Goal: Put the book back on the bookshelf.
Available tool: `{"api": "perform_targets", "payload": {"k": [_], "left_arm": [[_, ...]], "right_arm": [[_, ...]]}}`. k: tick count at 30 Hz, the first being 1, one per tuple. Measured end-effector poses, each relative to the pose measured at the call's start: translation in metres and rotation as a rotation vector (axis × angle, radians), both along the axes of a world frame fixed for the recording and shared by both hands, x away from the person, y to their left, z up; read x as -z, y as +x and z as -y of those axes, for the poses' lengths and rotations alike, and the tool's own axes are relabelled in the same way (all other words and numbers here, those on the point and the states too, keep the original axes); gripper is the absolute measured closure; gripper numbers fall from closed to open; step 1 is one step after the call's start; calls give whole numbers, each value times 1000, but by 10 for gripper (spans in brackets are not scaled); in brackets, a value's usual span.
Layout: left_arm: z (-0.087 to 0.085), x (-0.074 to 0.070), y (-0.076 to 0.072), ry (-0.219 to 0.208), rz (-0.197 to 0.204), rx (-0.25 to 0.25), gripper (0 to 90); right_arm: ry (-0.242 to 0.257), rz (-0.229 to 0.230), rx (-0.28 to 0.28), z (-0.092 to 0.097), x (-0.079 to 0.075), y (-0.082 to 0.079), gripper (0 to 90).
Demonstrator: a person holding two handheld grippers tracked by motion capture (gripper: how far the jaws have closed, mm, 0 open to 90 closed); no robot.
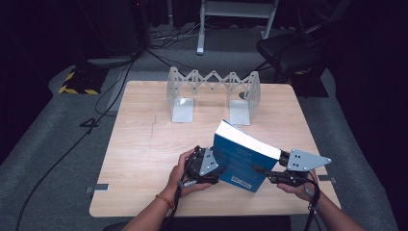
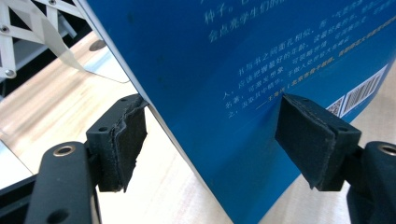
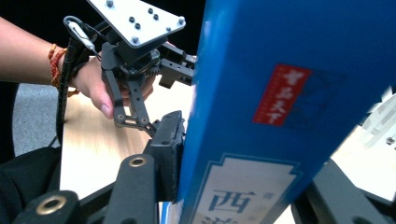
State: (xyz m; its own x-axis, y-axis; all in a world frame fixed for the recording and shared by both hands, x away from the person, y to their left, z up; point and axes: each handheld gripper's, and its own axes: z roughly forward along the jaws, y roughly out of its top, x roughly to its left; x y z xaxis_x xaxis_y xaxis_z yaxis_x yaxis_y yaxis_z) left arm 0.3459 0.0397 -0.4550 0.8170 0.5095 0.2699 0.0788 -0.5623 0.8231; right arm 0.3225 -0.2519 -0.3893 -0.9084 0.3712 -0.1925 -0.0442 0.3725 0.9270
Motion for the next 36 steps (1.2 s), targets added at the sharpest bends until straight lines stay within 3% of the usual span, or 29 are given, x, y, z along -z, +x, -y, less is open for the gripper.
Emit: {"api": "perform_targets", "payload": {"k": [3,11,12,15,21,26,30,31,32,35,36], "left_arm": [[6,0,6,10,12,1,255],[20,-9,24,-22,-2,17,251],[19,-13,25,-80,38,9,295],[17,-21,34,-175,14,-11,348],[17,-18,35,-185,2,-20,342],[15,-12,34,-153,-19,-40,344],[-1,-3,25,-68,-59,-45,327],[-6,-2,24,-61,-78,-50,322],[-16,2,21,-49,-123,-57,312],[-34,9,14,-21,-163,-56,276],[-47,15,10,10,-197,-68,264]], "right_arm": [[-16,14,22,2,-1,0,593],[-10,7,78,11,-2,6,601],[-9,5,91,14,-2,8,599],[0,-9,134,18,-2,11,593],[0,-15,152,21,-3,15,586],[-9,-40,156,21,-6,17,583],[9,-52,151,22,-10,17,583],[5,-57,152,22,-11,17,582],[1,-57,152,22,-11,18,581],[7,-74,147,22,-15,20,579],[-1,-78,145,20,-20,21,577]]}}
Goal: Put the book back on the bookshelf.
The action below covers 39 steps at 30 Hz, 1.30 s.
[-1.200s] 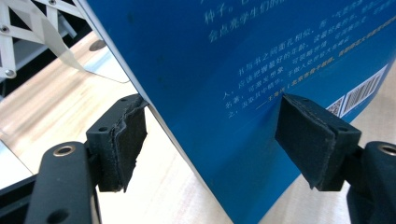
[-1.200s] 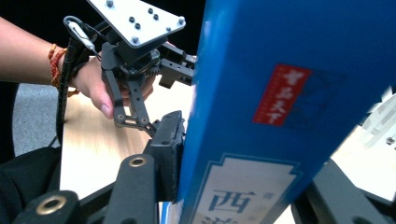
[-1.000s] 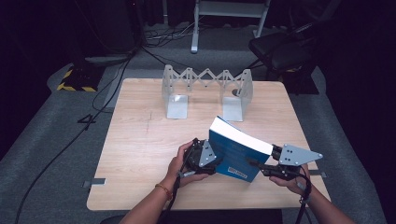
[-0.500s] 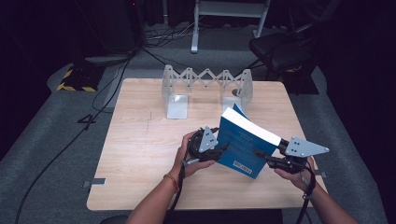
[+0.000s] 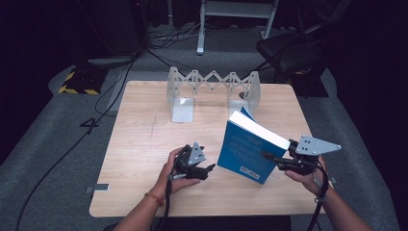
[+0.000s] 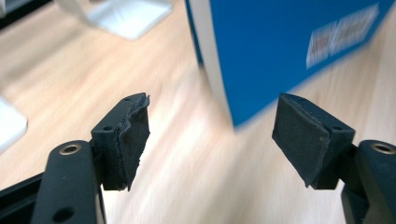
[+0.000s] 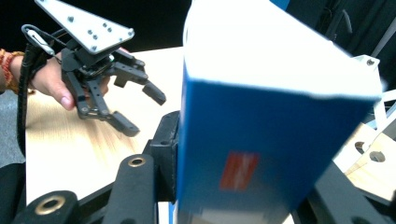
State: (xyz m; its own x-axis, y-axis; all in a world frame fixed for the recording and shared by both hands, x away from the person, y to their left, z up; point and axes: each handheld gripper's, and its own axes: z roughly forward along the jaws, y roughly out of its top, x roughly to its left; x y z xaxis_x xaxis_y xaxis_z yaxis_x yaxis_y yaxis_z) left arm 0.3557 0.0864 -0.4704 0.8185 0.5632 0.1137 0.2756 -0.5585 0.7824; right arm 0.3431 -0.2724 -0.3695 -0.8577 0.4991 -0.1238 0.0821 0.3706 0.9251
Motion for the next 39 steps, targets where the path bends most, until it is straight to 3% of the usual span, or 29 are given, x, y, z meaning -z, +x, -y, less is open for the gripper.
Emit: {"api": "perform_targets", "payload": {"k": [1,4,7,9,14,17,21,31,36,39], "left_arm": [[0,0,0,0,0,0,253],[-20,10,-5,46,-56,-31,234],[-36,20,-11,110,-107,-70,218],[-44,22,-15,110,-109,-97,214],[-57,22,-16,63,-156,-107,210],[-58,24,-15,67,-162,-118,211],[-60,28,-13,98,-162,-131,207],[-64,33,-6,44,-191,-110,172],[-62,34,-5,37,-188,-108,167],[-62,34,-5,37,-189,-105,167]], "right_arm": [[0,0,0,0,0,0,577],[-1,1,2,-2,-7,1,573],[-11,-8,-7,-3,-13,3,567],[-17,-15,-13,-3,-16,4,565],[-49,-66,-23,-4,-24,8,560],[-73,-87,-30,-5,-29,10,555],[-98,-146,-34,-7,-38,15,542],[-172,-240,-43,-19,-52,26,499],[-208,-251,-45,-23,-53,30,513],[-215,-251,-25,-23,-54,33,579]]}}
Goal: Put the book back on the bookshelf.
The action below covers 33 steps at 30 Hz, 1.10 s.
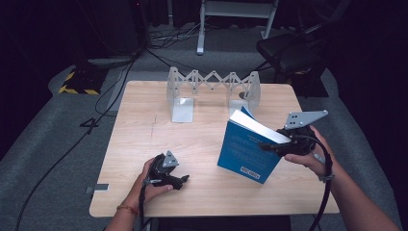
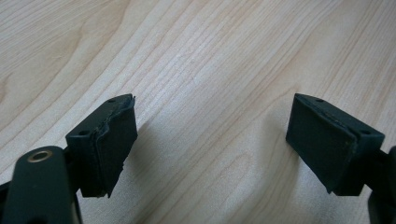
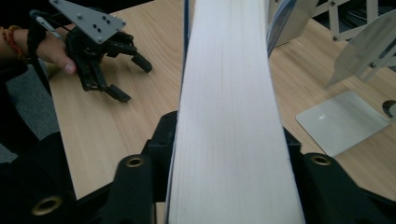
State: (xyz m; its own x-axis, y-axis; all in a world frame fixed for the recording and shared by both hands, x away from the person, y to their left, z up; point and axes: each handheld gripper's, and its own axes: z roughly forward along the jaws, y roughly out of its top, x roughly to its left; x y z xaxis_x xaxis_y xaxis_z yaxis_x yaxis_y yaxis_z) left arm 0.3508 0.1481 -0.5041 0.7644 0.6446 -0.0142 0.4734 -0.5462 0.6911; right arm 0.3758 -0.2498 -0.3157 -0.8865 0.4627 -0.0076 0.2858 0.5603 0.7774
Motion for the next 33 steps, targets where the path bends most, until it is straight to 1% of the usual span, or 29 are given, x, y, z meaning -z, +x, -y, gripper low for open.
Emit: {"api": "perform_targets", "payload": {"k": [2,5,9,14,19,22,24,27,28,31,33], "left_arm": [[0,0,0,1,1,-1,167],[0,0,0,0,0,1,167],[0,0,0,2,2,5,166],[1,0,0,3,0,7,167],[1,0,0,2,-1,4,167],[1,0,0,2,-1,4,167],[1,0,0,1,-2,4,166],[1,0,0,0,-1,5,167],[1,0,0,2,0,5,167],[1,0,0,-1,-1,6,167],[2,0,0,-1,1,7,166]], "right_arm": [[1,-7,11,1,0,2,597],[-15,-14,9,1,-2,3,604],[-26,-11,17,0,-3,4,606],[-42,-20,11,-1,-5,5,607],[-46,-25,12,-2,-5,6,605],[-58,-39,-6,-2,-6,6,600],[-68,-77,-24,-1,-8,9,586],[-98,-127,-51,1,-12,12,577],[-98,-127,-51,1,-12,12,577],[-149,-158,-65,-2,-14,15,559],[-182,-168,-74,-4,-13,17,554]]}}
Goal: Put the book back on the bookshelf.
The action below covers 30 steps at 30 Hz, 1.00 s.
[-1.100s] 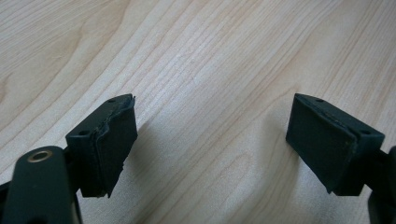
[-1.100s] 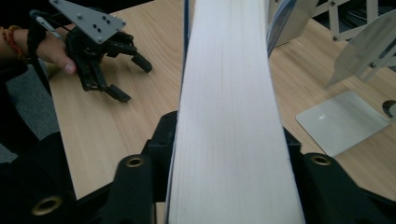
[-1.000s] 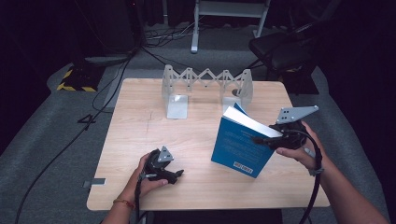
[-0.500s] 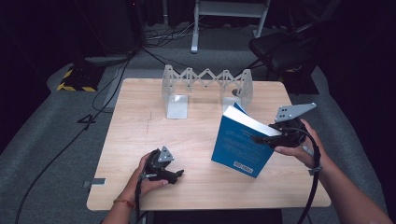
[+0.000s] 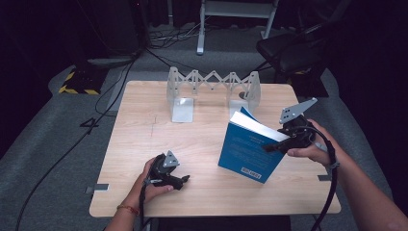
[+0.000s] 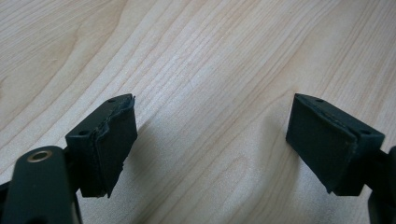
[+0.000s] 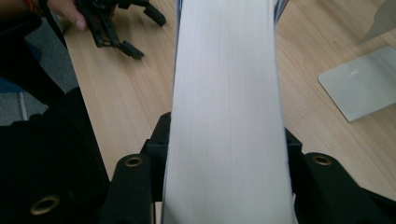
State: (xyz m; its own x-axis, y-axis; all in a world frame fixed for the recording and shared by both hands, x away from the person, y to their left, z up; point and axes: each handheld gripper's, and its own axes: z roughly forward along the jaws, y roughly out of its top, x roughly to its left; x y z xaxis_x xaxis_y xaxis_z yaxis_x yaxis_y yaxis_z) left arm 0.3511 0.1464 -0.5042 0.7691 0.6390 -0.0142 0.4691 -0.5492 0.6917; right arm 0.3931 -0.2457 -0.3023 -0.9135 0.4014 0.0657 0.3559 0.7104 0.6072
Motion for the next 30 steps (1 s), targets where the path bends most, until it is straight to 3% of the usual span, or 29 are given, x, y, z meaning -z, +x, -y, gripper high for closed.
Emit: {"api": "perform_targets", "payload": {"k": [6,12,22,30], "left_arm": [[0,0,0,-1,0,1,167],[1,0,1,2,0,8,166],[3,0,0,0,-1,17,167],[3,0,0,0,-1,23,167]], "right_arm": [[-75,-5,0,-6,-2,8,580],[-103,0,-4,-11,-3,10,585],[-160,-46,-44,-24,-5,23,592],[-200,-35,-70,-28,-8,21,607]]}}
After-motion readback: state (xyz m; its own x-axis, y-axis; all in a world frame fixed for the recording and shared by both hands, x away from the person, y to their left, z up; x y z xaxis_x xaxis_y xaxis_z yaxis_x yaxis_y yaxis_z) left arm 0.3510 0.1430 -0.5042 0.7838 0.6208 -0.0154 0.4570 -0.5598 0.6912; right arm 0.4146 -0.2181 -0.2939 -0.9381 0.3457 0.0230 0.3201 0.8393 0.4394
